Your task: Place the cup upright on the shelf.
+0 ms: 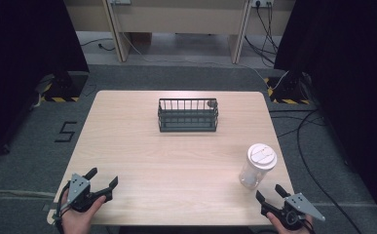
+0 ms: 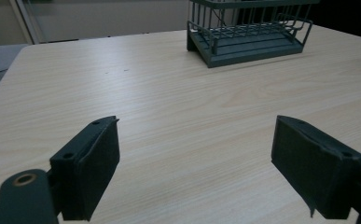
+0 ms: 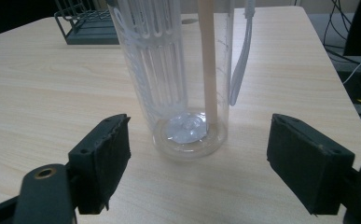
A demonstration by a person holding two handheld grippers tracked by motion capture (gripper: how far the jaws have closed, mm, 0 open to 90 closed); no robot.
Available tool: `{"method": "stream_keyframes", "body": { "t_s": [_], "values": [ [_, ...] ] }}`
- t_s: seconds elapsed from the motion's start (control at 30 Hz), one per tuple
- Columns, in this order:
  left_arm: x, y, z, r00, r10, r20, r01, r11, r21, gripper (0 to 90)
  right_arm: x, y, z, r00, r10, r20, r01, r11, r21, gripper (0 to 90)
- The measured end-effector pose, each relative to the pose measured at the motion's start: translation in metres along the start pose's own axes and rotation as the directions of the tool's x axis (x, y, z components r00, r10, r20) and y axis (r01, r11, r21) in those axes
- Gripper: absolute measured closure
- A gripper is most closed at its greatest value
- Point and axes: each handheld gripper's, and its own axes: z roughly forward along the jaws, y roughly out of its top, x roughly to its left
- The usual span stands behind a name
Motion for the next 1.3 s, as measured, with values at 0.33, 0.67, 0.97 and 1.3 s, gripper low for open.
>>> {"method": "stream_keyframes", "body": {
  "t_s": [0.33,0.67,0.97,1.3],
  "values": [
    [-0.002,-0.002,0.004,0.9998,0.009,0.017,-0.009,0.9998,0.017,14.7,0.007,0.009,0.002,1.0000,0.002,0.000,-0.002,1.000,-0.024,18.4],
    [-0.002,-0.004,0.009,0.9999,0.000,0.016,-0.001,0.9995,0.033,14.8,0.010,0.021,0.013,0.9977,-0.066,-0.014,0.065,0.998,-0.012,15.7],
    [-0.005,-0.004,0.009,0.9997,-0.003,0.023,0.002,0.9994,0.034,14.8,0.012,0.032,0.039,0.9962,-0.087,0.001,0.087,0.996,0.012,12.4],
    [-0.005,-0.004,0.009,0.9997,0.000,0.026,-0.001,0.9994,0.034,14.8,0.013,0.036,0.058,0.9950,-0.099,0.009,0.099,0.995,0.020,11.7]
  ]
}}
